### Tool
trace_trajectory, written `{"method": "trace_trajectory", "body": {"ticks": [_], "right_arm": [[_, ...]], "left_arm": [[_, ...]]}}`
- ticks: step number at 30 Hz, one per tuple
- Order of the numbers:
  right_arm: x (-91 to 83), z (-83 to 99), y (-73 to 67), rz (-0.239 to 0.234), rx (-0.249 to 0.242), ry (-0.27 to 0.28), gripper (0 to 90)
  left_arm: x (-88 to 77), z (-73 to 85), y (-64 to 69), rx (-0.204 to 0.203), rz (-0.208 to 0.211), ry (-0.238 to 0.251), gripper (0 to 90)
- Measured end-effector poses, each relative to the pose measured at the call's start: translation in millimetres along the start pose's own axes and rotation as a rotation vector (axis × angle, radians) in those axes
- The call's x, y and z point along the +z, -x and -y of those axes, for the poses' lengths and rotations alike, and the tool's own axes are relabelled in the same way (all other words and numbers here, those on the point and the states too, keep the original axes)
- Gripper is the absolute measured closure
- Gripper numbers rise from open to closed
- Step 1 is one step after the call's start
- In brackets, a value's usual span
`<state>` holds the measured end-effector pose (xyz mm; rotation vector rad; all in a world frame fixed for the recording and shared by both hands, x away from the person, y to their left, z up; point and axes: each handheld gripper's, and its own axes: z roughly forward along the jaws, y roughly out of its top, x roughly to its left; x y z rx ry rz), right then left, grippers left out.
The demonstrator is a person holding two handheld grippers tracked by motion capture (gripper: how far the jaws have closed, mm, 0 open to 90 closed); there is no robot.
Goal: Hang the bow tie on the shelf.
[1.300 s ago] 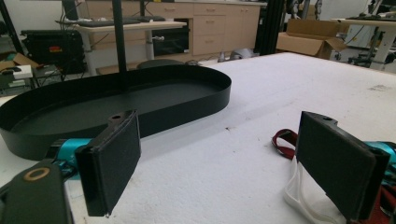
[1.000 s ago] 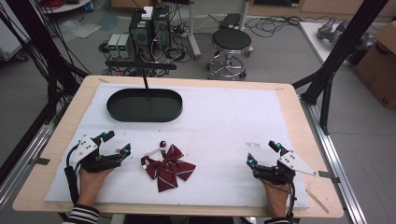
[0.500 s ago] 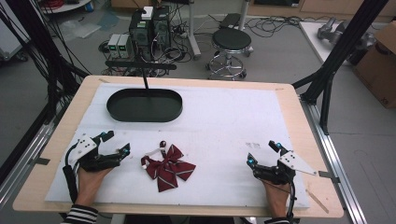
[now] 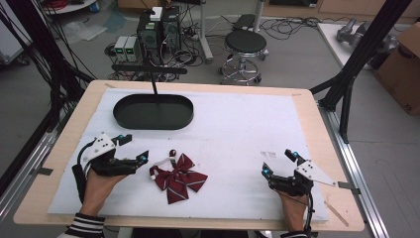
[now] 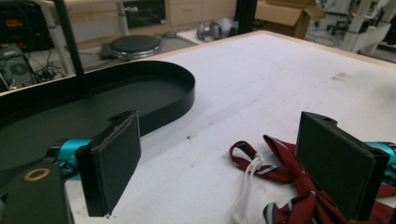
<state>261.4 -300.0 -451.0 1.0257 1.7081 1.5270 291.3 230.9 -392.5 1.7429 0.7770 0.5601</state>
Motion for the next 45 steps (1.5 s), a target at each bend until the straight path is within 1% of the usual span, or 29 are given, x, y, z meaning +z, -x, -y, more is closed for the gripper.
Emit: {"method": "trace_trajectory", "body": {"ticks": [2,4,6,7,8,9,10,13,14,16,18,19,21,22,23,24,25,26,28,29,30,32,39,40,41,43,44,45], "right_arm": [[-0.1,0.0,-0.1,0.000,-0.002,0.001,2.4],[0.0,0.0,-0.1,-0.002,-0.003,0.000,2.4],[-0.1,0.0,0.0,-0.001,0.001,0.001,2.4],[-0.1,0.0,0.0,-0.001,0.001,0.001,2.4],[-0.2,0.0,0.3,-0.002,0.002,0.001,2.4],[-0.2,0.1,0.3,-0.002,0.002,0.001,2.4],[-0.2,0.0,0.2,-0.002,0.003,0.001,2.4],[-0.1,0.0,0.3,-0.002,0.001,0.001,2.4],[0.0,0.1,0.3,-0.001,0.002,0.003,2.4],[-0.1,0.0,0.3,-0.003,0.000,0.001,2.4],[0.0,0.0,0.2,-0.004,0.000,0.001,2.4],[0.0,0.0,0.1,-0.006,-0.002,0.001,2.5],[-0.1,0.0,0.2,-0.005,-0.001,0.001,2.4],[-0.1,0.0,0.2,-0.004,0.001,0.001,2.4],[-0.1,0.0,0.3,-0.004,0.001,0.002,2.4],[-0.2,0.0,0.3,-0.004,0.002,0.002,2.4],[-0.1,0.0,0.4,-0.005,0.001,0.002,2.4],[-0.1,0.0,0.3,-0.005,0.001,0.002,2.4],[-0.1,0.0,0.4,-0.006,0.002,0.002,2.4],[-0.1,0.0,0.4,-0.006,0.002,0.002,2.4],[0.0,0.0,0.8,-0.008,0.003,0.001,2.4],[0.0,0.0,0.8,-0.008,0.005,0.002,2.4],[0.0,0.0,0.9,-0.008,0.003,0.001,2.4],[0.0,0.0,0.9,-0.008,0.003,0.001,2.4],[0.0,0.0,0.9,-0.008,0.003,0.001,2.5],[0.0,0.0,0.9,-0.008,0.004,0.001,2.4],[0.0,0.0,0.9,-0.008,0.004,0.001,2.4],[0.0,0.0,1.0,-0.010,0.007,0.002,2.4]], "left_arm": [[2.9,-6.0,2.2,0.014,0.019,-0.030,15.3],[6.9,-10.2,4.3,0.033,0.051,-0.066,15.4],[11.5,-12.4,6.1,0.052,0.064,-0.103,15.4],[14.3,-12.8,6.4,0.056,0.071,-0.122,15.4],[19.6,-12.6,6.5,0.057,0.086,-0.163,15.5],[19.6,-12.6,6.5,0.057,0.086,-0.163,15.5],[22.6,-12.1,6.6,0.053,0.098,-0.184,15.5],[31.8,-10.1,6.9,0.051,0.114,-0.255,16.4],[35.9,-9.6,7.2,0.038,0.121,-0.282,16.5],[42.4,-9.1,8.1,0.022,0.127,-0.303,20.2],[48.7,-9.4,9.5,0.028,0.126,-0.335,20.4],[51.5,-9.7,10.1,0.042,0.120,-0.353,20.9],[56.6,-9.5,11.4,0.046,0.113,-0.382,21.5],[60.8,-8.2,11.8,0.051,0.113,-0.409,21.7],[62.7,-7.2,12.2,0.055,0.110,-0.426,22.5],[62.7,-7.2,12.2,0.055,0.110,-0.426,23.5],[64.5,-5.8,12.7,0.057,0.110,-0.439,24.3],[67.9,-3.1,13.1,0.064,0.106,-0.475,25.4],[71.1,-0.9,13.4,0.068,0.102,-0.504,26.7],[71.1,-0.9,13.4,0.068,0.102,-0.504,27.0],[73.5,0.1,13.8,0.074,0.093,-0.523,27.5],[74.8,0.5,14.0,0.075,0.090,-0.528,27.4],[81.7,0.1,14.2,0.082,0.093,-0.598,36.7],[82.6,0.0,14.8,0.082,0.093,-0.607,36.7],[84.1,-0.4,16.2,0.090,0.091,-0.622,39.9],[84.8,-0.5,17.2,0.085,0.087,-0.630,42.9],[85.4,-0.7,17.8,0.088,0.088,-0.638,42.9],[85.9,-0.7,18.5,0.089,0.086,-0.644,46.0]]}}
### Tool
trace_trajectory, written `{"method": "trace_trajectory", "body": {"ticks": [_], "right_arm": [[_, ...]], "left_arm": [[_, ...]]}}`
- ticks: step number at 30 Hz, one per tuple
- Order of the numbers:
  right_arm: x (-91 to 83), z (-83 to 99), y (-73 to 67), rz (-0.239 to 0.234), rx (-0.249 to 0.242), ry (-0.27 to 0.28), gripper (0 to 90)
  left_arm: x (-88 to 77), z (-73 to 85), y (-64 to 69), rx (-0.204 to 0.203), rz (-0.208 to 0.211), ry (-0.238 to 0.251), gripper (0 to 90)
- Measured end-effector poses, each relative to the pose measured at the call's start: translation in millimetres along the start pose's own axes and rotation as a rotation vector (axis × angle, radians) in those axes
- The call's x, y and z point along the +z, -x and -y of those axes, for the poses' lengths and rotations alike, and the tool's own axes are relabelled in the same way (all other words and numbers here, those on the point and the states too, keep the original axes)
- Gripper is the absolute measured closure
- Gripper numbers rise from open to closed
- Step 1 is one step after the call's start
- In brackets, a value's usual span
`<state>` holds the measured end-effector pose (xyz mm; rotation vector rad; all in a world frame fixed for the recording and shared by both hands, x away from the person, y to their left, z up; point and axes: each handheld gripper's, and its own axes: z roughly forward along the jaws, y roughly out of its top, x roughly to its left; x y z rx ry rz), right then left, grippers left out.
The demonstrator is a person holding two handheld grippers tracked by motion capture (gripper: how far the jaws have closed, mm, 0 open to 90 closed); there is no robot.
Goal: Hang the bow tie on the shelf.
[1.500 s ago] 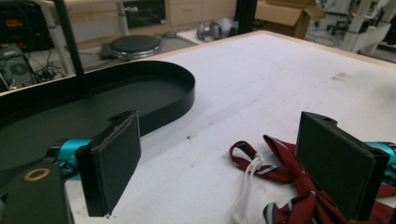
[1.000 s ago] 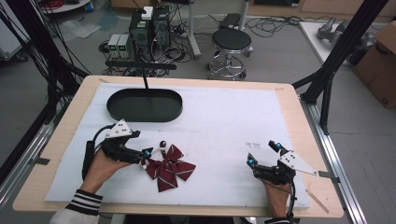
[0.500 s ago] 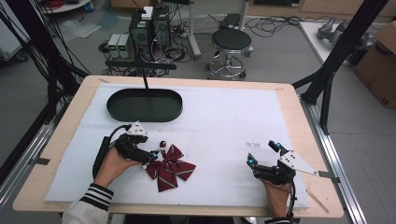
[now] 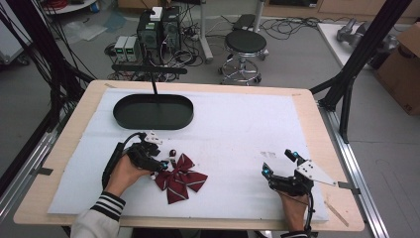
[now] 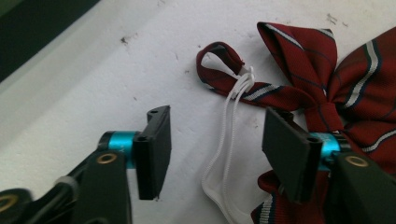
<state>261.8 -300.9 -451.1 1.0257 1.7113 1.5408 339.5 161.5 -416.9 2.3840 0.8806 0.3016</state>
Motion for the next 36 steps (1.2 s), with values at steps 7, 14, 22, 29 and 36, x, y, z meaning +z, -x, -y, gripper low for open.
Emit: {"method": "trace_trajectory", "body": {"ticks": [7,14,22,29,36], "right_arm": [[-0.1,-0.1,-0.1,0.003,0.006,-0.002,2.4],[-0.1,0.0,0.1,0.005,0.004,-0.001,2.4],[-0.1,0.0,0.1,0.005,0.003,0.000,2.4],[-0.1,0.0,0.1,0.006,0.005,0.000,2.4],[-0.1,0.0,0.0,0.007,0.004,0.000,2.4]], "left_arm": [[2.4,-2.9,2.8,-0.006,-0.015,-0.042,55.5],[5.3,-3.7,3.6,0.014,-0.017,-0.079,65.5],[5.4,-6.1,6.6,0.012,0.005,-0.096,84.2],[5.2,-4.9,7.0,0.022,-0.009,-0.075,86.7],[-4.7,-3.9,3.7,0.014,-0.018,0.016,86.5]]}}
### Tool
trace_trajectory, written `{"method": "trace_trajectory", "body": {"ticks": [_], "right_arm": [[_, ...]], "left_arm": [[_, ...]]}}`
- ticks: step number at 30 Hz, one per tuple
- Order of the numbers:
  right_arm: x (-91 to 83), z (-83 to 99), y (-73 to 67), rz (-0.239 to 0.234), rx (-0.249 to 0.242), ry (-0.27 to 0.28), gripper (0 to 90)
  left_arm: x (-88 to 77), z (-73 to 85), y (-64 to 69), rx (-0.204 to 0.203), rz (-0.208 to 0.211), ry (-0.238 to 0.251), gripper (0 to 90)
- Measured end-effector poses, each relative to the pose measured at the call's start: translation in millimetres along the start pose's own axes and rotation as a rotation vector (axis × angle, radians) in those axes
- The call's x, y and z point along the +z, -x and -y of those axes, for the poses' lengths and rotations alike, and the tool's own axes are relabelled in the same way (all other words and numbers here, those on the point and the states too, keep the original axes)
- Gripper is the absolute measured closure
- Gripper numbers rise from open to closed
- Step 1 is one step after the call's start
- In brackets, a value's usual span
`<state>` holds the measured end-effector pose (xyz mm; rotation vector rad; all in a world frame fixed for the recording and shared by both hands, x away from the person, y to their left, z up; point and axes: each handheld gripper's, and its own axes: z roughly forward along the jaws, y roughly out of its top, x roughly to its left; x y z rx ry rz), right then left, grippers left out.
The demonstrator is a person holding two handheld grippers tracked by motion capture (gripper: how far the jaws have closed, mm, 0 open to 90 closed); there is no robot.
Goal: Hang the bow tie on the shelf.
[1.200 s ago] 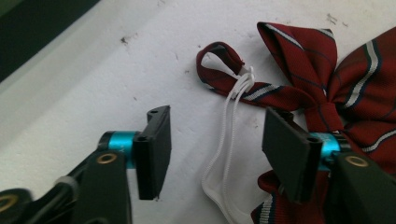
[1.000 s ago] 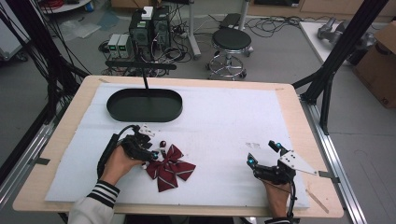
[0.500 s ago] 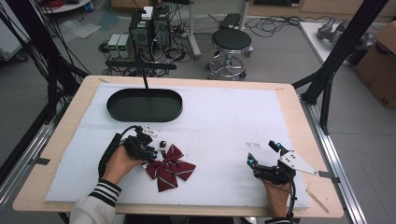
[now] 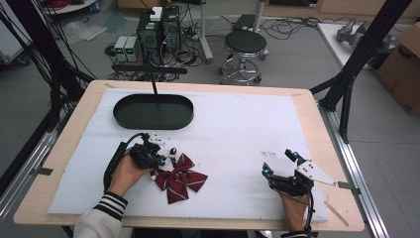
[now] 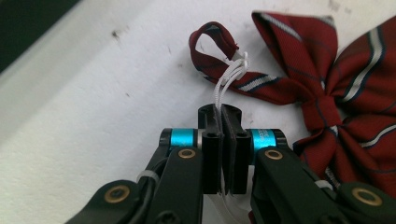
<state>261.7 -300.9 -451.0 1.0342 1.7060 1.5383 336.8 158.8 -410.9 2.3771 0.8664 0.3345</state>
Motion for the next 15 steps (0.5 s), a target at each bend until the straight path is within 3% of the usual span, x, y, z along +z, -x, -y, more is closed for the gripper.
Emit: {"method": "trace_trajectory", "body": {"ticks": [3,4,5,13,15], "right_arm": [[0.0,0.0,0.0,0.000,0.000,0.000,2.4],[0.0,0.0,0.0,0.000,0.000,0.000,2.4],[0.0,0.0,0.0,0.000,0.000,0.000,2.4],[0.1,0.0,-0.3,0.000,0.000,-0.001,2.4],[0.1,0.0,-0.3,0.000,-0.001,-0.001,2.4]], "left_arm": [[-9.7,-1.1,-2.9,-0.005,-0.010,0.065,86.4],[-16.7,-1.7,-4.9,-0.013,-0.016,0.110,86.4],[-16.7,-1.7,-4.9,-0.013,-0.016,0.110,86.5],[-39.0,-2.7,-11.8,-0.041,-0.040,0.258,86.6],[-45.3,-2.7,-12.2,-0.029,-0.077,0.316,86.6]]}}
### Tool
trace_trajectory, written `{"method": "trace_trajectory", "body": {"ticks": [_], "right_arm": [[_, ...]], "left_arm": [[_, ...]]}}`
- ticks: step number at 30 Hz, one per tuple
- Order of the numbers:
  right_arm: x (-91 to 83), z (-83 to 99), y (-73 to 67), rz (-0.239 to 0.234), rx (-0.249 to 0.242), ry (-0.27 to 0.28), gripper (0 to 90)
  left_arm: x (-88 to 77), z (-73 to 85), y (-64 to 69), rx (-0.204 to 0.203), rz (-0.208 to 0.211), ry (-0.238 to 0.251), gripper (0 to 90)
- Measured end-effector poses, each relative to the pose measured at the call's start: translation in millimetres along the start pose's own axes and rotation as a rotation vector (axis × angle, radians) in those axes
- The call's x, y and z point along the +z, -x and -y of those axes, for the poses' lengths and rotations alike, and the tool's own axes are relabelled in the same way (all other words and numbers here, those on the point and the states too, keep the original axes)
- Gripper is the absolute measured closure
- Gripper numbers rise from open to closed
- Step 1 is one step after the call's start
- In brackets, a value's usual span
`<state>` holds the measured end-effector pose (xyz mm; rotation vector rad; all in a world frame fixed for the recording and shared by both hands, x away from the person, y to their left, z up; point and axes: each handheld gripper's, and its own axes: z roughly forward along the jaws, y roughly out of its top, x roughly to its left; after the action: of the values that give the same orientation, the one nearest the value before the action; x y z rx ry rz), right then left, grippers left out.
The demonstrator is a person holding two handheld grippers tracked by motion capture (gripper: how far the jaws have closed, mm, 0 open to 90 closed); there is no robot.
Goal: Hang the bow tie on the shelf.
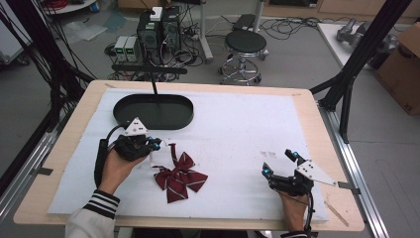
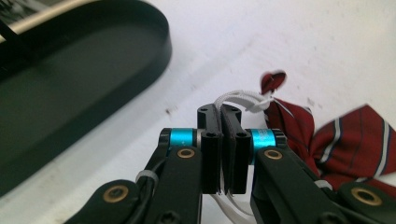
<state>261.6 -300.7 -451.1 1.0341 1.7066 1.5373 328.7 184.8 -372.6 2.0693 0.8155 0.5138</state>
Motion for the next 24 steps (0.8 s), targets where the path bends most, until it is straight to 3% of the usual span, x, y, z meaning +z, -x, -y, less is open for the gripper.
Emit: {"method": "trace_trajectory", "body": {"ticks": [1,6,13,18,24], "right_arm": [[0.0,0.0,0.2,0.002,-0.002,0.001,2.4],[-0.1,0.0,0.2,0.002,0.002,0.001,2.4],[-0.1,0.0,0.1,0.004,0.001,0.000,2.4],[-0.1,0.0,0.0,0.004,0.001,0.000,2.4],[0.0,0.0,0.0,0.003,-0.006,-0.001,2.4]], "left_arm": [[0.0,0.0,0.0,0.000,0.000,0.000,86.6],[-8.5,-3.3,0.3,0.010,-0.037,0.096,86.6],[-17.7,-8.9,-2.8,-0.008,-0.017,0.220,86.6],[-26.7,-13.0,-7.7,-0.015,-0.003,0.282,86.6],[-34.3,-17.6,-12.9,-0.029,-0.010,0.316,86.6]]}}
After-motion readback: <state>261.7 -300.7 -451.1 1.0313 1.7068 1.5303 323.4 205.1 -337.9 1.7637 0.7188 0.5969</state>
